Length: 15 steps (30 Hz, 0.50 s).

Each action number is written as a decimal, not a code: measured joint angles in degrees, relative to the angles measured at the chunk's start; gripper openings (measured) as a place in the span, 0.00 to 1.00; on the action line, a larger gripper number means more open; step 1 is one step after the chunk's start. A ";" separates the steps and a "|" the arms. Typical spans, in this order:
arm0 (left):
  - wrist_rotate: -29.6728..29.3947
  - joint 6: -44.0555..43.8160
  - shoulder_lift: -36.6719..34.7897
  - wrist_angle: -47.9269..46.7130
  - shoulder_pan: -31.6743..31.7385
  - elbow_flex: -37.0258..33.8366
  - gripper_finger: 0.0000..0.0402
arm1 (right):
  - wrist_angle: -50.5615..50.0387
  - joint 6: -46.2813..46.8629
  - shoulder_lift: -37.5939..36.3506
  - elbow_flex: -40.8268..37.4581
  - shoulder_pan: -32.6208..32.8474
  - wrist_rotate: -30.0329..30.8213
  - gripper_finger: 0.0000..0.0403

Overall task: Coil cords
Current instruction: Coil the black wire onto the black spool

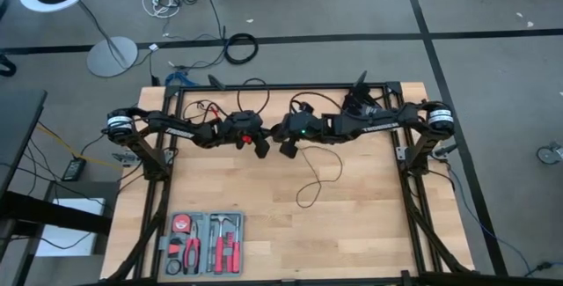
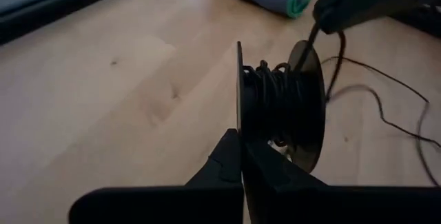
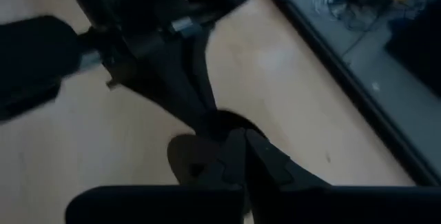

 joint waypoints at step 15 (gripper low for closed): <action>3.00 -2.33 0.11 -16.62 1.22 6.06 0.00 | 3.80 14.82 -0.45 -11.12 -0.76 -8.50 0.20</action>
